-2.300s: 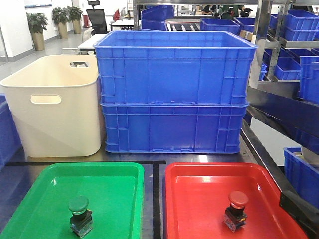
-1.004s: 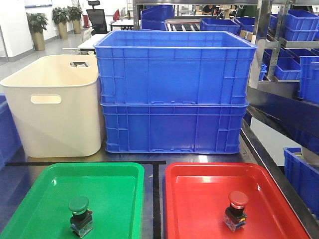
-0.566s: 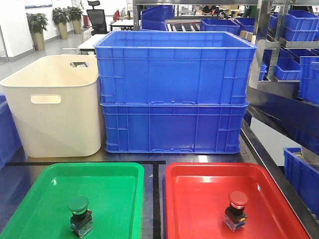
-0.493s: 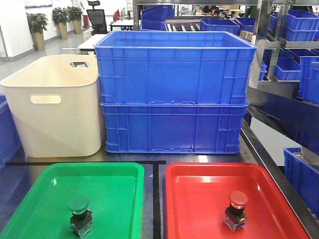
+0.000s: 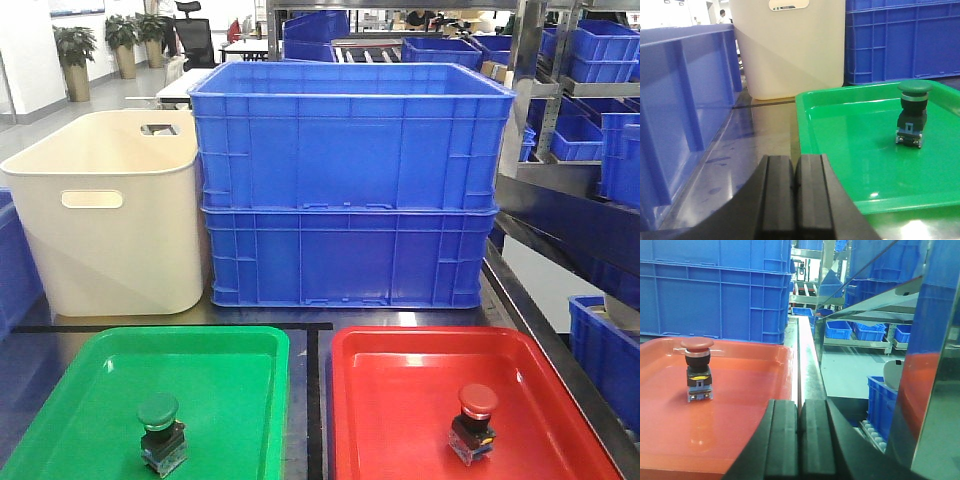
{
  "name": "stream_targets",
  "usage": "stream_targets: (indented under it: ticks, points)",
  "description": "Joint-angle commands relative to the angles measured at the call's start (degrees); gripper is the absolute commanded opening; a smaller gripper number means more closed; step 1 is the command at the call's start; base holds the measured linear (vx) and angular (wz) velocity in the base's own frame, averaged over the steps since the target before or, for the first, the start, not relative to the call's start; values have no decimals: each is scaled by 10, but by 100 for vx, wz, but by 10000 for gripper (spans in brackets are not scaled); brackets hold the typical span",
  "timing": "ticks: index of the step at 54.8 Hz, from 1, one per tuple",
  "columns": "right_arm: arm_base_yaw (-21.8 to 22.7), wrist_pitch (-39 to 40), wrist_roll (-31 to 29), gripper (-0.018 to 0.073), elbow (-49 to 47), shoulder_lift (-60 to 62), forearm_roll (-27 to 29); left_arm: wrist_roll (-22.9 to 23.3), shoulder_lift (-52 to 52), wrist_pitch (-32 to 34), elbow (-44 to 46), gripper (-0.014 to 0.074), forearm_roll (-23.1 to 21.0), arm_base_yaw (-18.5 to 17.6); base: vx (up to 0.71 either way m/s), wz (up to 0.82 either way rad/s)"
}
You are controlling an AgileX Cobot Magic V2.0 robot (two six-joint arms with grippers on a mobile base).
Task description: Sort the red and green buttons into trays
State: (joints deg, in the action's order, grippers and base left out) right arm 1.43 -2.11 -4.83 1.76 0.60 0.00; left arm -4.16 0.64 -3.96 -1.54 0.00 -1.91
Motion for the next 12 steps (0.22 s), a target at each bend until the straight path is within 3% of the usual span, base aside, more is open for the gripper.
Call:
stream_targets:
  ticks: [1, 12]
  points:
    - [4, 46, 1, -12, 8, 7, -4, 0, 9, 45, 12, -7, -5, 2, 0, 0]
    - [4, 46, 1, -12, 8, 7, -4, 0, 9, 45, 12, -6, -5, 2, 0, 0]
